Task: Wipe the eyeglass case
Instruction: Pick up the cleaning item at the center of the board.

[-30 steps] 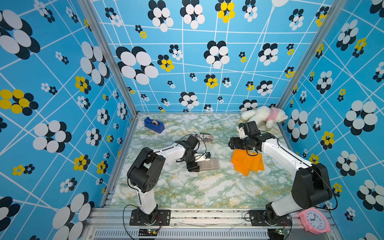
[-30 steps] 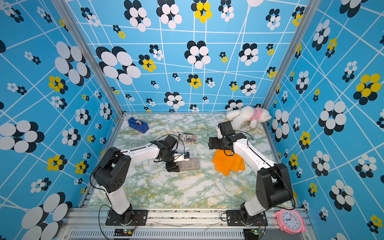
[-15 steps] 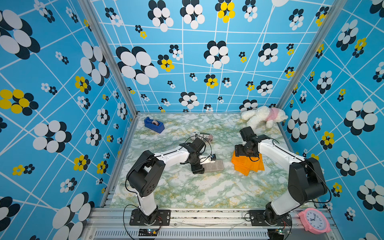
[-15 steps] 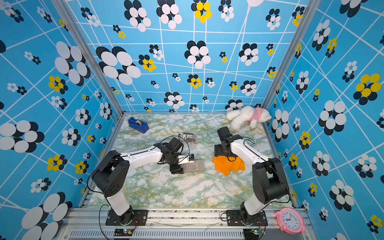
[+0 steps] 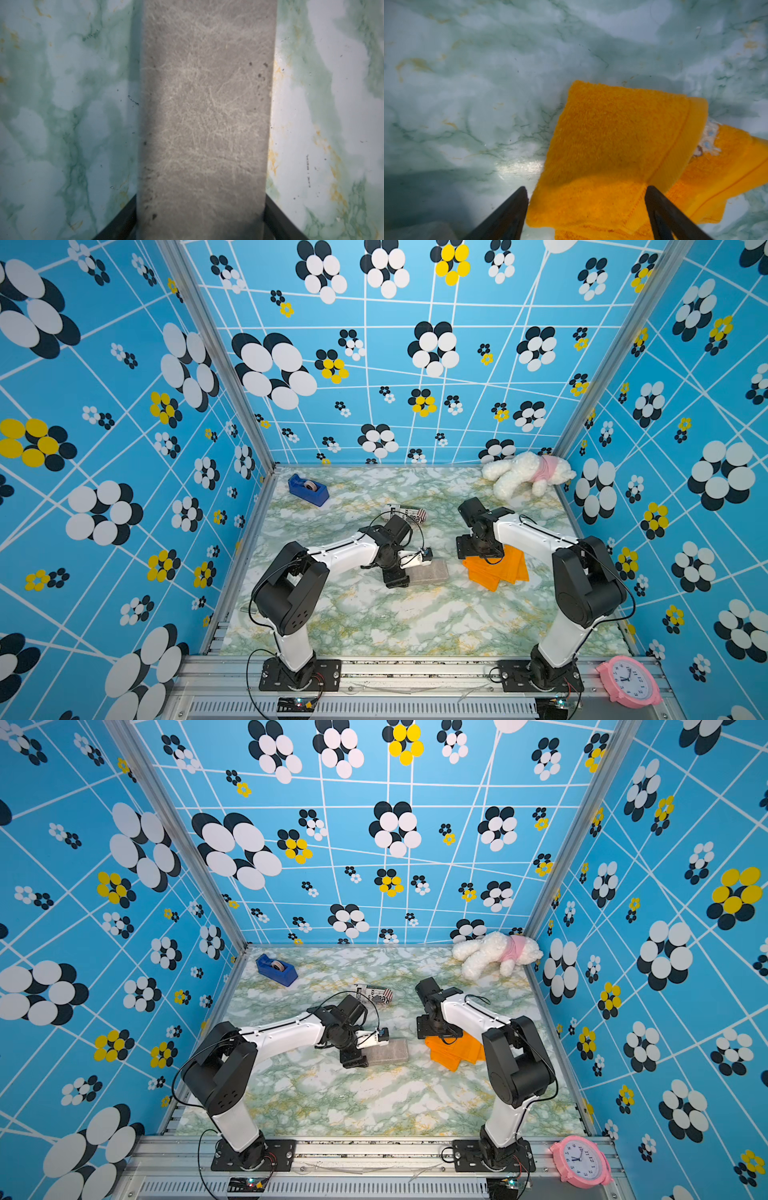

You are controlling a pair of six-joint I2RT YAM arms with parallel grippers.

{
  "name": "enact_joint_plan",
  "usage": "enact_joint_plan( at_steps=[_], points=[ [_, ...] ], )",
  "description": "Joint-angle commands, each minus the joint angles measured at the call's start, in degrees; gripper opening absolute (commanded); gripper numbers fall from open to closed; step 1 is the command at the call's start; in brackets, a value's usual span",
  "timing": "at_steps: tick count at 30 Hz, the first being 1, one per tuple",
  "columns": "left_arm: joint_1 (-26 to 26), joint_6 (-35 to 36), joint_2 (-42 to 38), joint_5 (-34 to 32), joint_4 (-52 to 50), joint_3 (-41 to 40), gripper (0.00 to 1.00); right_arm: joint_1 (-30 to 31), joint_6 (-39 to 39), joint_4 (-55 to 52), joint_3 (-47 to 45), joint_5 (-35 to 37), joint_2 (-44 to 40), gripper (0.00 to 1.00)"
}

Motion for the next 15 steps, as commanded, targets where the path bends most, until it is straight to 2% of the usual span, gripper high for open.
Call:
enact_joint_plan(
  at_steps=[1,4,8,11,15],
  points=[
    [-1.0,-0.7,-1.7,1.7,0.9,0.5,0.65,0.4,1.2,-1.9,1.9,3.6,3.3,0.92],
    [-1.3,-0.9,-1.8,1.9,0.8,0.5,0.65,0.5,0.9,-2.4,1.3,5.3,4.3,0.91],
    [-1.5,-0.7,-1.6,1.6,0.8,0.3,0.65,0.5,2.0,-0.2,-2.0,4.7,2.9,0.81],
    [-1.6,-0.7,-1.5,1.6,0.6,0.5,0.65,0.5,2.5,1.2,-3.5,3.6,3.3,0.70],
    [-1.8,-0.6,-2.0,1.2,0.6,0.1,0.65,0.5,3.3,2.6,-4.9,2.2,4.1,0.50]
  ],
)
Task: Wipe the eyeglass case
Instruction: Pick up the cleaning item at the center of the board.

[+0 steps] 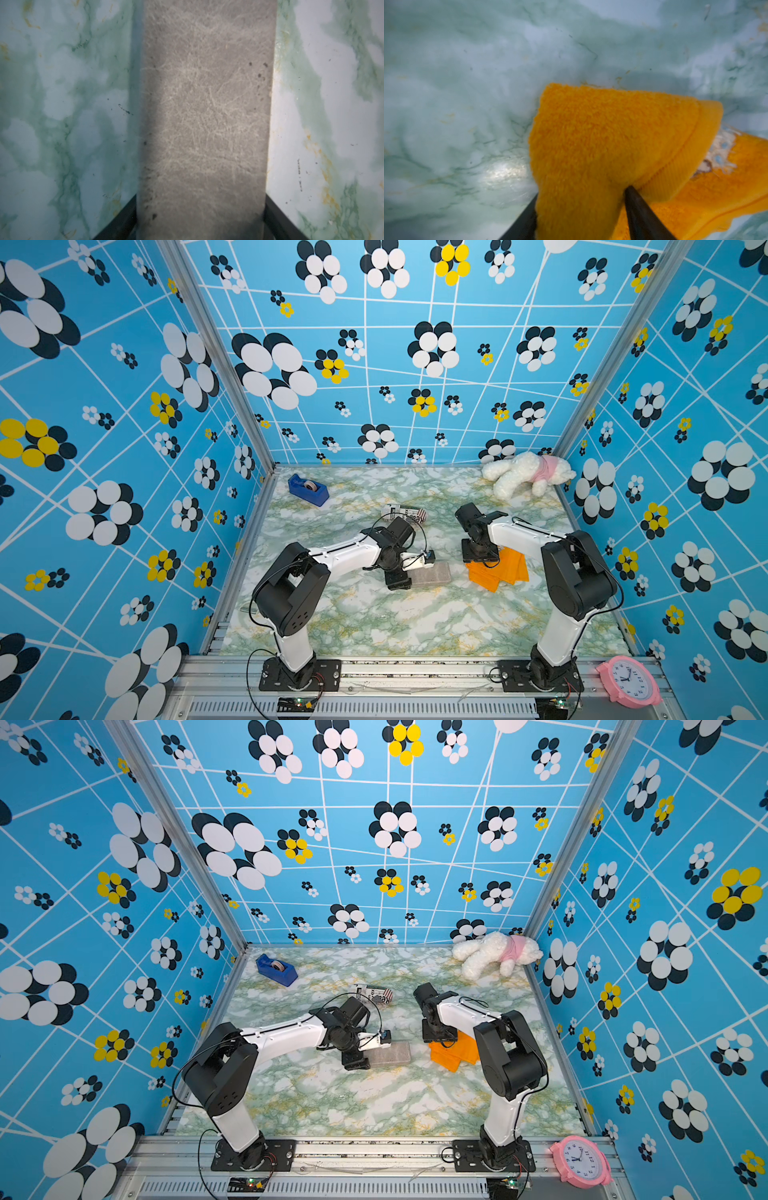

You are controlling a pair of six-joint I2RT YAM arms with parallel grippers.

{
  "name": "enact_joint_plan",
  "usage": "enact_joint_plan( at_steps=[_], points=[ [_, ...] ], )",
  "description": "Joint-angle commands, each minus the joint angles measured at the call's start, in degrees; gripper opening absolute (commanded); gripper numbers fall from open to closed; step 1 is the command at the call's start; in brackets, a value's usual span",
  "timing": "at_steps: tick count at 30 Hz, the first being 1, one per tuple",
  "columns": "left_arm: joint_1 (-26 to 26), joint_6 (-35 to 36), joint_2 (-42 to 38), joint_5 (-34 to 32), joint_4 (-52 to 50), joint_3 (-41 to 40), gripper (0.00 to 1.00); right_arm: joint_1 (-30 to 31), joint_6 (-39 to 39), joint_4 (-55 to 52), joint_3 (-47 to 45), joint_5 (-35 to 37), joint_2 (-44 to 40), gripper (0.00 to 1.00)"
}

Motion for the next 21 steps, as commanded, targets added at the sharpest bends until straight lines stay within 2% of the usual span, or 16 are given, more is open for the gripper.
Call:
enact_joint_plan(
  at_steps=[1,7,8,9,11,13,18,21],
  points=[
    [-0.4,-0.4,-2.1,1.0,0.5,-0.1,0.65,0.3,1.2,0.1,-3.3,-1.3,0.9,0.48],
    [-0.9,-0.9,-2.9,-0.2,2.0,-1.3,0.62,0.2,-0.5,0.0,-5.9,-0.4,-3.6,0.16],
    [-1.3,-1.1,-3.3,-0.5,2.8,-1.7,0.61,0.3,-1.0,0.0,-6.4,-0.4,-4.6,0.15],
    [-1.6,-1.4,-3.7,-0.5,3.7,-2.2,0.61,0.3,-1.7,0.1,-7.0,-0.5,-5.8,0.08],
    [-2.2,-2.1,-4.3,-0.1,5.4,-2.9,0.60,0.2,-2.8,0.1,-8.0,-0.9,-8.4,0.00],
    [-2.6,-2.5,-3.8,-0.5,6.2,-3.0,0.60,0.0,-3.5,0.1,-8.9,-2.5,-11.6,0.00],
    [-3.6,-4.8,-2.3,-1.7,6.7,-3.3,0.59,-2.6,-3.0,4.8,-14.8,-16.6,-25.1,0.00],
    [-4.3,-5.1,-1.5,-1.9,7.7,-3.2,0.56,-3.3,-2.7,5.5,-18.2,-21.4,-32.1,0.00]
  ],
)
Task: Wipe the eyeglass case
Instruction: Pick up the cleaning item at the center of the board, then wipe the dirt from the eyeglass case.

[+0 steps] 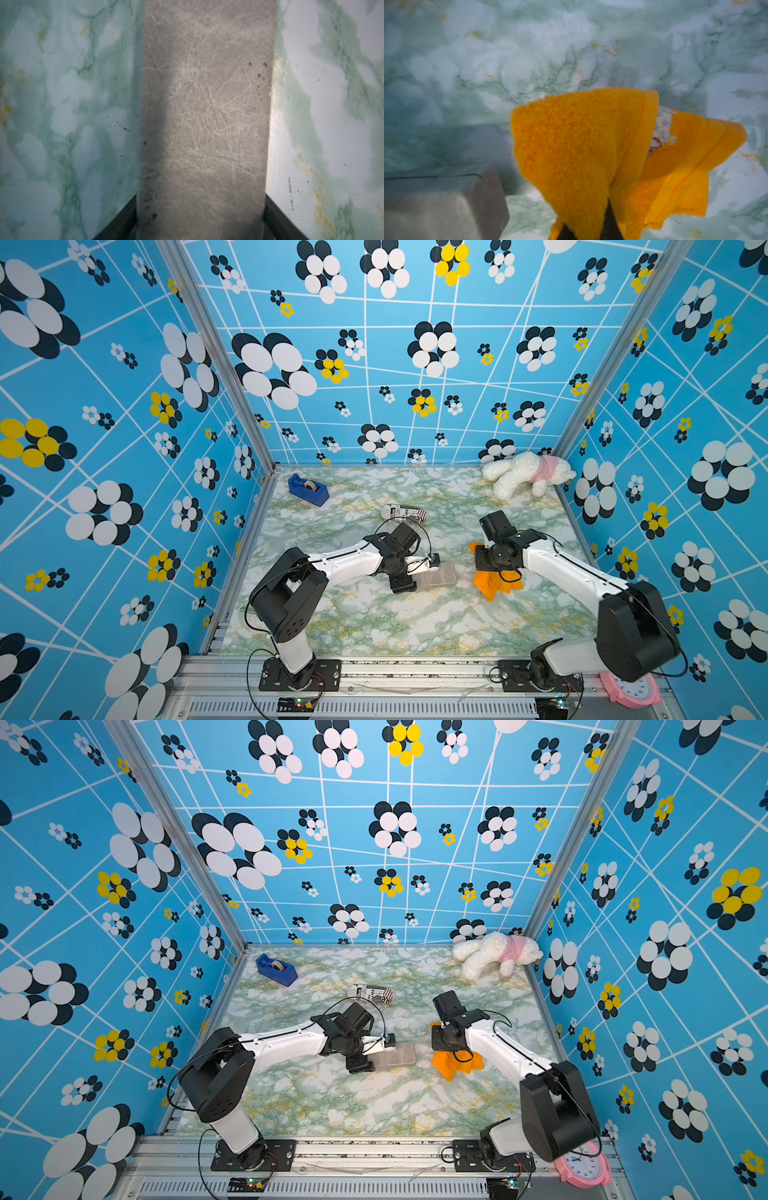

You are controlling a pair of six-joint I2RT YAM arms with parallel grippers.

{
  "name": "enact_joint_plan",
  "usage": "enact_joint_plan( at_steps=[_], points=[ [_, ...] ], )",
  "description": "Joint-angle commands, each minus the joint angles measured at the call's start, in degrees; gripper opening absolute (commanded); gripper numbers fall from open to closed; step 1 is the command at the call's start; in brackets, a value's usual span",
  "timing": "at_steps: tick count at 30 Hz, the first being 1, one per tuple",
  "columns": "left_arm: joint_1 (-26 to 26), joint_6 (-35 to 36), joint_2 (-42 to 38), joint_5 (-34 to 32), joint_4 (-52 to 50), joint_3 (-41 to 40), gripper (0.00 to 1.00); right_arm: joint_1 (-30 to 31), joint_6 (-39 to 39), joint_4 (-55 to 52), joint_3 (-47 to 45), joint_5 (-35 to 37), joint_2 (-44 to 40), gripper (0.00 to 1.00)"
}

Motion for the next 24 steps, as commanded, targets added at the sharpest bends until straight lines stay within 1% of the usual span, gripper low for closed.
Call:
enact_joint_plan(
  at_steps=[1,2,5,7,9,12,15,16,20,24],
  points=[
    [-0.7,-2.1,0.7,0.4,3.0,-0.5,0.53,-0.7,-0.1,0.1,-2.4,-9.7,-7.1,0.00],
    [-0.5,-2.5,0.8,0.5,4.0,-0.7,0.52,-0.8,-0.3,-0.5,-2.4,-11.6,-8.9,0.00],
    [-0.6,-3.0,1.0,1.3,6.3,-1.3,0.52,-0.8,1.3,0.3,-3.6,-20.7,-13.9,0.00],
    [-0.7,-3.2,1.4,2.1,6.9,-1.3,0.52,-0.8,5.5,4.7,-5.8,-25.6,-16.0,0.00],
    [-0.9,-3.4,1.8,2.3,6.9,-1.0,0.51,-0.8,9.6,10.0,-8.3,-29.1,-16.3,0.00],
    [-1.5,-3.2,2.1,2.4,7.0,-1.2,0.51,-0.8,14.0,19.9,-11.6,-32.5,-12.2,0.00],
    [-2.0,-3.2,2.5,2.9,7.5,-1.1,0.49,-0.4,18.9,31.5,-13.5,-35.8,-5.6,0.00],
    [-2.3,-3.3,2.7,2.7,8.0,-1.0,0.47,0.1,19.5,33.7,-13.2,-36.0,-3.2,0.00],
    [-3.0,-3.0,3.1,3.8,9.2,-1.2,0.44,2.3,16.8,33.7,-9.6,-36.6,4.2,0.00],
    [-3.2,-2.4,4.6,4.8,8.3,0.1,0.44,3.1,17.0,36.0,-7.9,-38.7,10.2,0.00]
  ],
)
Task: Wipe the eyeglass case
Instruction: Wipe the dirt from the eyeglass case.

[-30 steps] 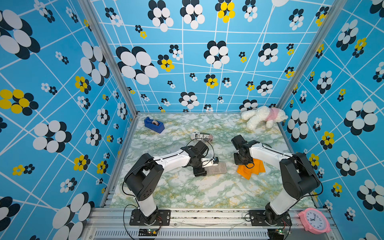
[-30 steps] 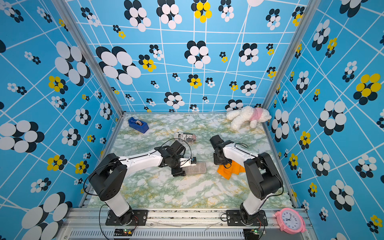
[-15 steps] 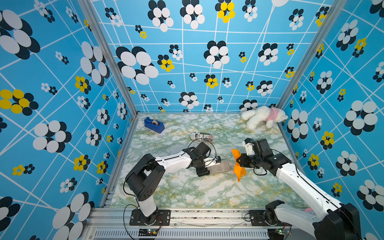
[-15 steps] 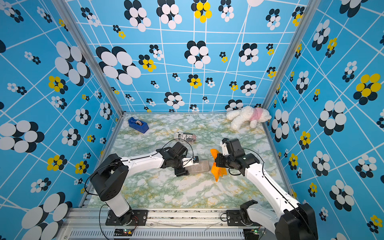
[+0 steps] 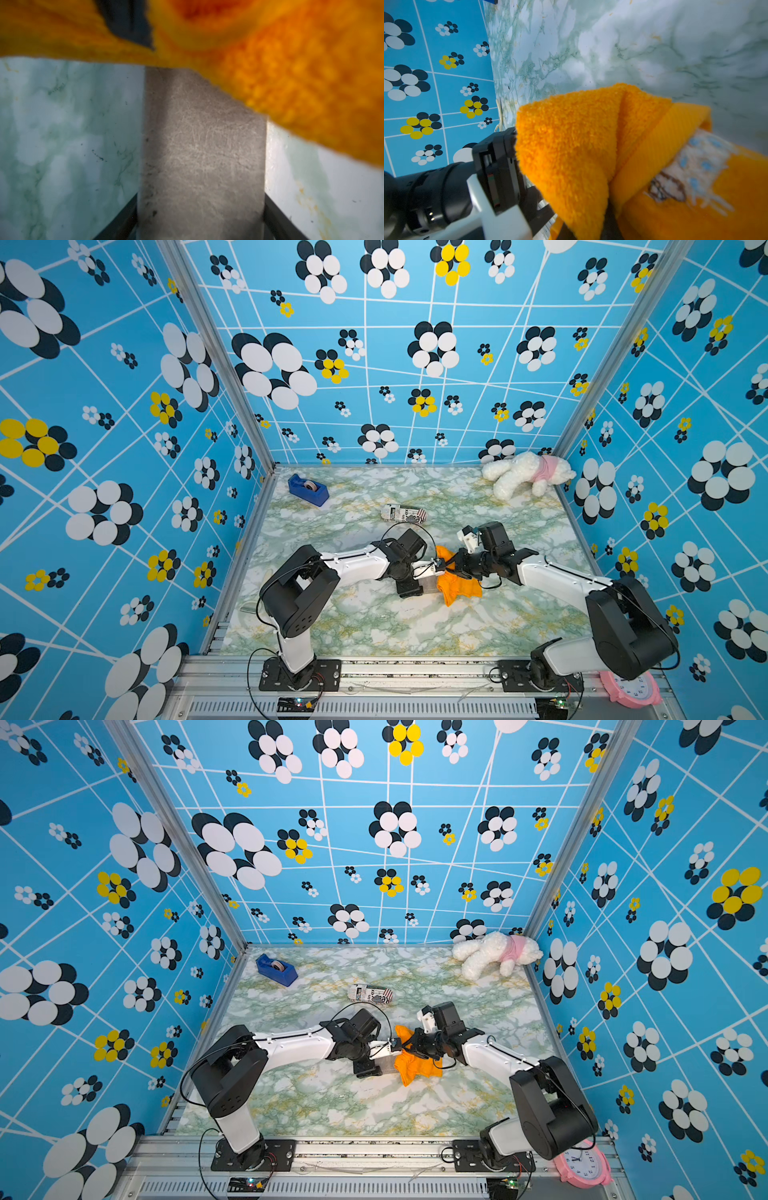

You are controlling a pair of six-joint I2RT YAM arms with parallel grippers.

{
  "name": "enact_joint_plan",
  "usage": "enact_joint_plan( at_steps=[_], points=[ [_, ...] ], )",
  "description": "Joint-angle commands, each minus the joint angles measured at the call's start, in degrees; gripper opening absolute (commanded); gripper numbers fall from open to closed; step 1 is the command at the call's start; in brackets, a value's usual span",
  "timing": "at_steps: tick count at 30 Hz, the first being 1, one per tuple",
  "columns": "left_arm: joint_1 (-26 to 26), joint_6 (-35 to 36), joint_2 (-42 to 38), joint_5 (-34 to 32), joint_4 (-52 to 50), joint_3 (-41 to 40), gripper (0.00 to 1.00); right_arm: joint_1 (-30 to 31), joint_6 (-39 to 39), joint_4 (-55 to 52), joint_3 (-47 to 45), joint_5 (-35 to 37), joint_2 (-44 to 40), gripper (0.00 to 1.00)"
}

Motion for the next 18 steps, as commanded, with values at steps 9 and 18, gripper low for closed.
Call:
enact_joint_plan(
  at_steps=[9,18],
  points=[
    [-0.7,-0.4,1.7,4.3,5.1,2.5,0.40,5.0,7.4,14.3,0.9,-7.7,9.7,0.00],
    [0.1,-1.5,-0.5,5.5,7.9,-0.3,0.42,2.3,5.4,13.1,-6.4,-10.7,4.3,0.00]
  ],
)
